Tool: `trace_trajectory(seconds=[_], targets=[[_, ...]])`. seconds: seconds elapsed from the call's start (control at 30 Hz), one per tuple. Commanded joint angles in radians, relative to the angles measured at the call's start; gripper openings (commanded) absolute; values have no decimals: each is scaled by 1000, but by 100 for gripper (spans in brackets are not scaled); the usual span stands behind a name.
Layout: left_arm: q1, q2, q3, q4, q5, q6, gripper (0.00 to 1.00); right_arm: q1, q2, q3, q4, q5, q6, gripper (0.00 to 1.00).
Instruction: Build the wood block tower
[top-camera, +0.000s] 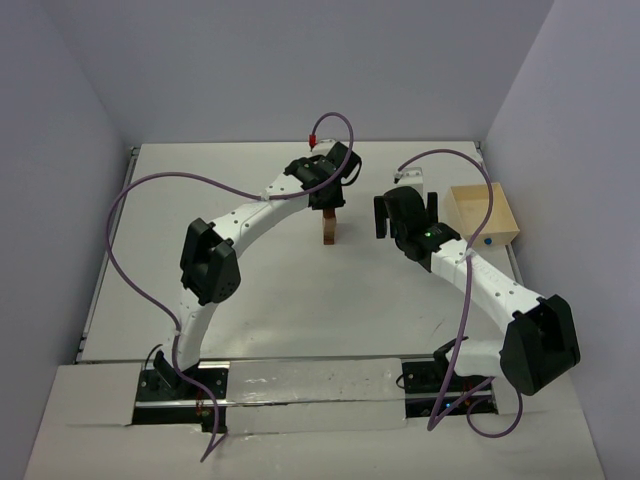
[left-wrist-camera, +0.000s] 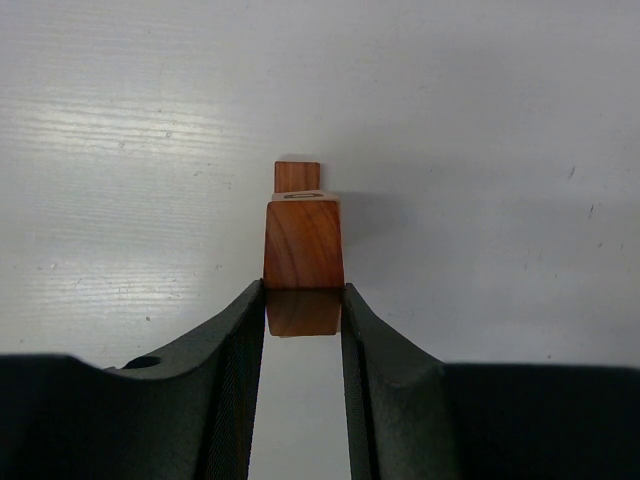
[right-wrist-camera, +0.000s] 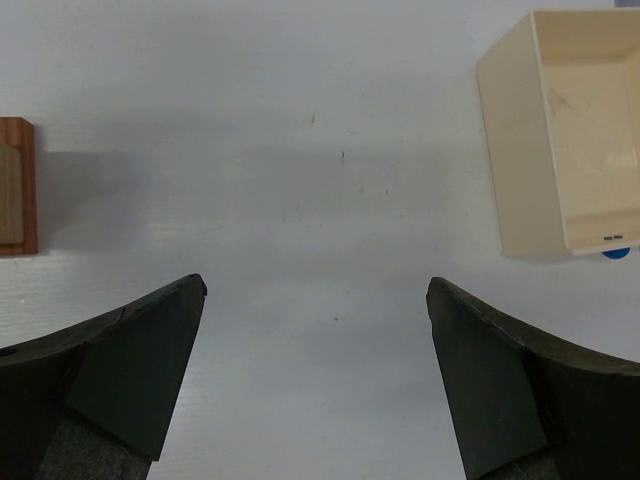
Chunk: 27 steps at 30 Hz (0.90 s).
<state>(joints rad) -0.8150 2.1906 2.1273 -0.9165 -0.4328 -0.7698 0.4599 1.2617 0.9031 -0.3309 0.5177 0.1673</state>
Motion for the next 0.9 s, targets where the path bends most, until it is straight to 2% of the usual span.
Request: trace_trajectory(seconds=[0.0,0.2,0.73,0.87], targets=[[2,8,31,16,12,15,21,-6,8,39,-2,3,14,100],[4,6,25,21,20,18,30,-7,10,40,-2,2,14,100],[7,9,21,24,31,22,39,-7,10,42,-5,-5,13,100],[8,11,21,29,49,32,48,-7,10,42,-5,-6,13,100]])
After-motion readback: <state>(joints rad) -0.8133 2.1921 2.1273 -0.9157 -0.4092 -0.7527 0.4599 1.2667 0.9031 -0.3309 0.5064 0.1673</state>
